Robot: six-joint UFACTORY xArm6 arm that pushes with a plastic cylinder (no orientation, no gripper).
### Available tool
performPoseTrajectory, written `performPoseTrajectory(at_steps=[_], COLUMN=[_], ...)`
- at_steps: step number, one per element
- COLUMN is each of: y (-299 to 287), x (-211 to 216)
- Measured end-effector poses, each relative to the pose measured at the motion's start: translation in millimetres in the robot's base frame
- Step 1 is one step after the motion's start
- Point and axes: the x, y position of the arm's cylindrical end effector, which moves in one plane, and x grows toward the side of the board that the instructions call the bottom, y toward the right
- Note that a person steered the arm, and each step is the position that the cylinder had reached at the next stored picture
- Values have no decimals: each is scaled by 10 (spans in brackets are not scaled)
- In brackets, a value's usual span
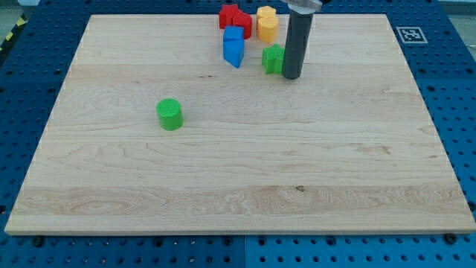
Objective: Move the green star closer to the group of blocks
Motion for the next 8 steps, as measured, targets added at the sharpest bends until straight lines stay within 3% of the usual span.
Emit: performPoseTrajectory(at_steps=[8], y=[-472], x=[-604])
